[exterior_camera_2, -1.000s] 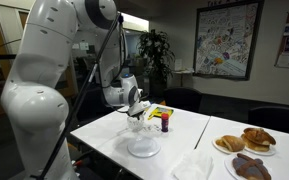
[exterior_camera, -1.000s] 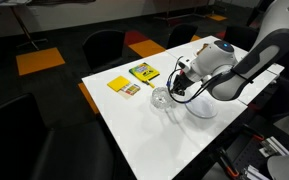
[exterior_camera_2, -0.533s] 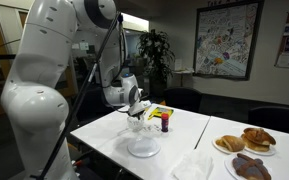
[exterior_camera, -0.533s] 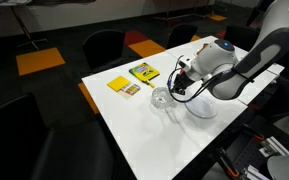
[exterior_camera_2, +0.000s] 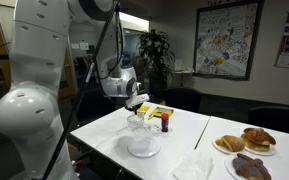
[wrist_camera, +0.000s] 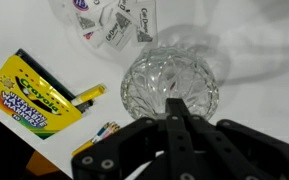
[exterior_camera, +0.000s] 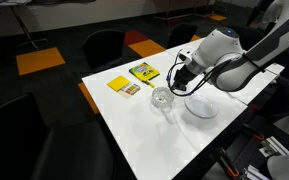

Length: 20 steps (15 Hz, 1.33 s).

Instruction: Cover the glass jar with the glass lid

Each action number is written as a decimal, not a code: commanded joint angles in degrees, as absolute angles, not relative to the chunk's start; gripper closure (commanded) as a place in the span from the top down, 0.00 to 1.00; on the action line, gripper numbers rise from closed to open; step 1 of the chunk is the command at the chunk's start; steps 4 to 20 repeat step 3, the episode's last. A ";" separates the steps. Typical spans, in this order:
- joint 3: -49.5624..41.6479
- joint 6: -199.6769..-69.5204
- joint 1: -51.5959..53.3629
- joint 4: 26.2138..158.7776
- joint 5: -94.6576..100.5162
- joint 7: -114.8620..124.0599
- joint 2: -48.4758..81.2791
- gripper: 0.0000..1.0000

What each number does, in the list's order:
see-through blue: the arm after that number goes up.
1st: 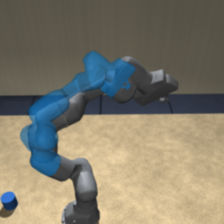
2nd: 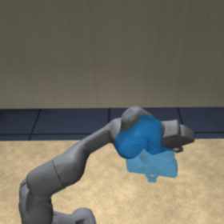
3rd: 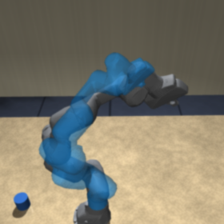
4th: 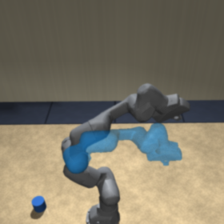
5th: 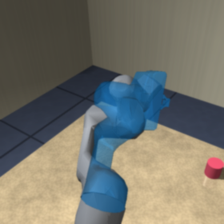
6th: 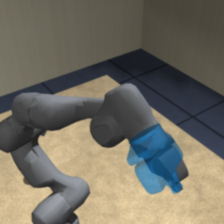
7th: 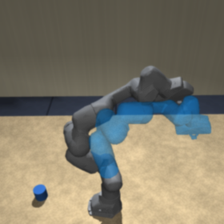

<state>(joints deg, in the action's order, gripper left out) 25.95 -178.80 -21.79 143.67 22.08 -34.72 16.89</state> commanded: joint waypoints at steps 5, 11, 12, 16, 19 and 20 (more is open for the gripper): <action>42.45 -172.04 -36.55 144.46 14.03 -42.18 11.15 0.00; 42.45 -172.04 -36.55 144.46 14.03 -42.18 11.15 0.00; 42.45 -172.04 -36.55 144.46 14.03 -42.18 11.15 0.00; 42.45 -172.04 -36.55 144.46 14.03 -42.18 11.15 0.00; 42.45 -172.04 -36.55 144.46 14.03 -42.18 11.15 0.00; 42.45 -172.04 -36.55 144.46 14.03 -42.18 11.15 0.00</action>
